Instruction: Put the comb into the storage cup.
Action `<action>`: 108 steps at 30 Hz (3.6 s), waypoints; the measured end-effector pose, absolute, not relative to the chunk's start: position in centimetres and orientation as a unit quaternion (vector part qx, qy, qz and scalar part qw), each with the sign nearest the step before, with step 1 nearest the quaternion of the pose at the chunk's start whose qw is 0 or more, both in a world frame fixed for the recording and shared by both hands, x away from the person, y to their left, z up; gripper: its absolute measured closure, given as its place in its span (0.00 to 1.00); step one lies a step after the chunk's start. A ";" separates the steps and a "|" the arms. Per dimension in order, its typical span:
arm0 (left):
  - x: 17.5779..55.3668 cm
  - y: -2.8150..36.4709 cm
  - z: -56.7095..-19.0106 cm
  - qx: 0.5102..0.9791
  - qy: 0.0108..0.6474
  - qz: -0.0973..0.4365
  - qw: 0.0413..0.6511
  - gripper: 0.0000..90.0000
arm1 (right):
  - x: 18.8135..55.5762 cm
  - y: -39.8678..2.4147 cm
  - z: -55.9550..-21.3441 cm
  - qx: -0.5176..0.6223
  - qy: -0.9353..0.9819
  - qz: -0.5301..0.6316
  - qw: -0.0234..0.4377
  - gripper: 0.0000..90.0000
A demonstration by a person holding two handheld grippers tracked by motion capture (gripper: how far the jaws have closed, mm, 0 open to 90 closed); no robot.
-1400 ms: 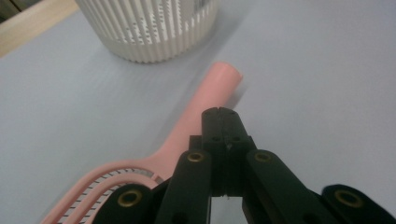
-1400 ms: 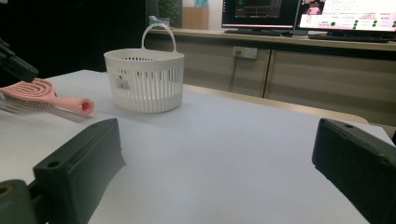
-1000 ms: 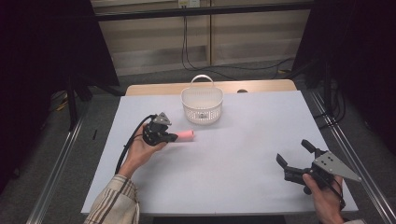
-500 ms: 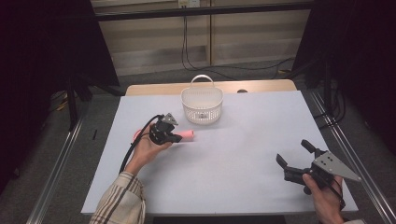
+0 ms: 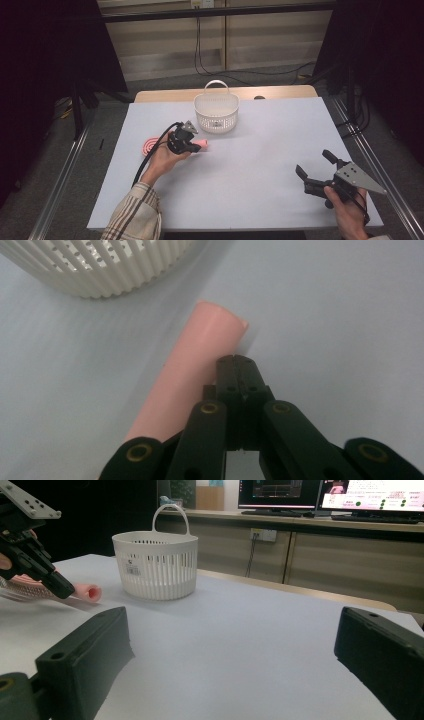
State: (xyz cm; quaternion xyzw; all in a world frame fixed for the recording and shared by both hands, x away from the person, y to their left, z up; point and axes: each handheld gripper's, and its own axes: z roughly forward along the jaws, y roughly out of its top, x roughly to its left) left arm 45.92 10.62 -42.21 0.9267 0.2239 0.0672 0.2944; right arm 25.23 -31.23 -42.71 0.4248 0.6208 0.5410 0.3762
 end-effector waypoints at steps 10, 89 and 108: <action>46.2 10.6 -42.3 0.921 0.241 0.066 0.299 1.00 | 25.2 -31.2 -42.7 0.422 0.623 0.542 0.374 0.01; 47.7 10.8 -42.1 0.913 0.286 0.066 0.284 1.00 | 25.3 -31.2 -42.8 0.422 0.622 0.542 0.376 0.01; 45.8 14.7 -39.3 0.882 0.272 0.077 0.376 0.74 | 25.3 -31.2 -42.7 0.423 0.622 0.542 0.377 0.01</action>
